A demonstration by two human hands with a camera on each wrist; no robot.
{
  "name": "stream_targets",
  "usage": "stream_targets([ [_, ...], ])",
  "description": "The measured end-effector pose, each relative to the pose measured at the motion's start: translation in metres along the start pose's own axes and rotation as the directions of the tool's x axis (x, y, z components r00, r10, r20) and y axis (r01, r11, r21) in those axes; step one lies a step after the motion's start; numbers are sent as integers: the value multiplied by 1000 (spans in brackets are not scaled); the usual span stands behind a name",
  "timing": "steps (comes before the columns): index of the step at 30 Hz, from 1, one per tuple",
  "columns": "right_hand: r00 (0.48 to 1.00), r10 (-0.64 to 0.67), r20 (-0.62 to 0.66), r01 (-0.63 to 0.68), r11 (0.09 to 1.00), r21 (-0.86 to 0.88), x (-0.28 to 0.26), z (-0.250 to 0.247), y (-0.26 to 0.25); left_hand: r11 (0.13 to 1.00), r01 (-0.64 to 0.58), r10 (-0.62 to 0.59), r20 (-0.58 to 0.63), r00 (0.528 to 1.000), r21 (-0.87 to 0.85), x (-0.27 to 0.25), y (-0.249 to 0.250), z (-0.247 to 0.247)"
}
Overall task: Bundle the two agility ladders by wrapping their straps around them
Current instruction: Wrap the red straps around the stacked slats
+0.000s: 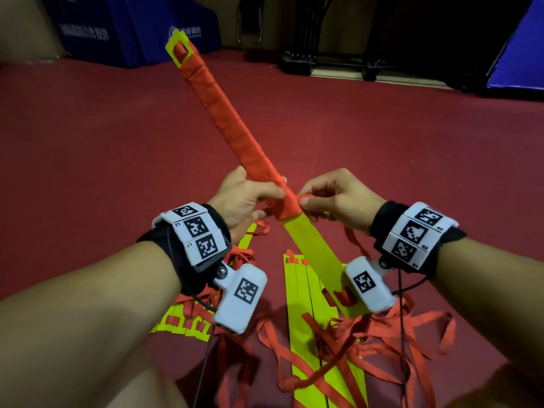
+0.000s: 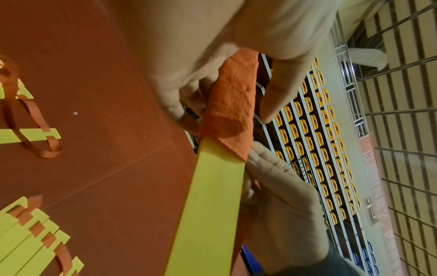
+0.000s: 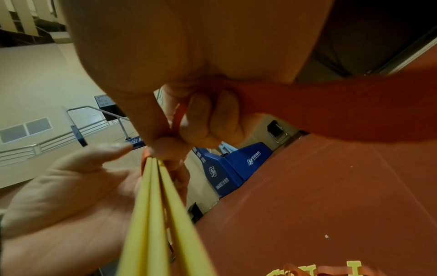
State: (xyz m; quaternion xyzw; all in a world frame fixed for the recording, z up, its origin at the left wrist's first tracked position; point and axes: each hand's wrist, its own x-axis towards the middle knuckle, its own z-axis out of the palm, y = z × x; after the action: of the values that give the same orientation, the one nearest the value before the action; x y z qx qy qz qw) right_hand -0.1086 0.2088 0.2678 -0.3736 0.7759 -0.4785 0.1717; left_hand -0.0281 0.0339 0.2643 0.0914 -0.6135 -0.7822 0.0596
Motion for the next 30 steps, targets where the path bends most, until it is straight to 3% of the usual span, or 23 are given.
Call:
stream_targets([
  [7, 987, -157, 18, 158, 984, -88, 1, 13, 0, 995, 22, -25, -26, 999, -93, -3, -1, 10],
  [15, 992, -79, 97, 73, 995, 60, 4, 21, 4, 975, 45, -61, -66, 996, -215, -3, 1, 16],
  [20, 997, -3, 77, 2, 1000, 12, 5, 22, 4, 959, 47, -58, -30, 998, -280, -6, 3, 18],
  [26, 996, 1, 84, -6, 998, 61, 0, 25, -5, 974, 1, -17, -67, 998, -228, -1, 0, 15],
  [30, 998, 20, 64, -24, 998, 64, 0, 26, -8, 997, -63, 58, -101, 993, -53, -2, 2, 16],
])
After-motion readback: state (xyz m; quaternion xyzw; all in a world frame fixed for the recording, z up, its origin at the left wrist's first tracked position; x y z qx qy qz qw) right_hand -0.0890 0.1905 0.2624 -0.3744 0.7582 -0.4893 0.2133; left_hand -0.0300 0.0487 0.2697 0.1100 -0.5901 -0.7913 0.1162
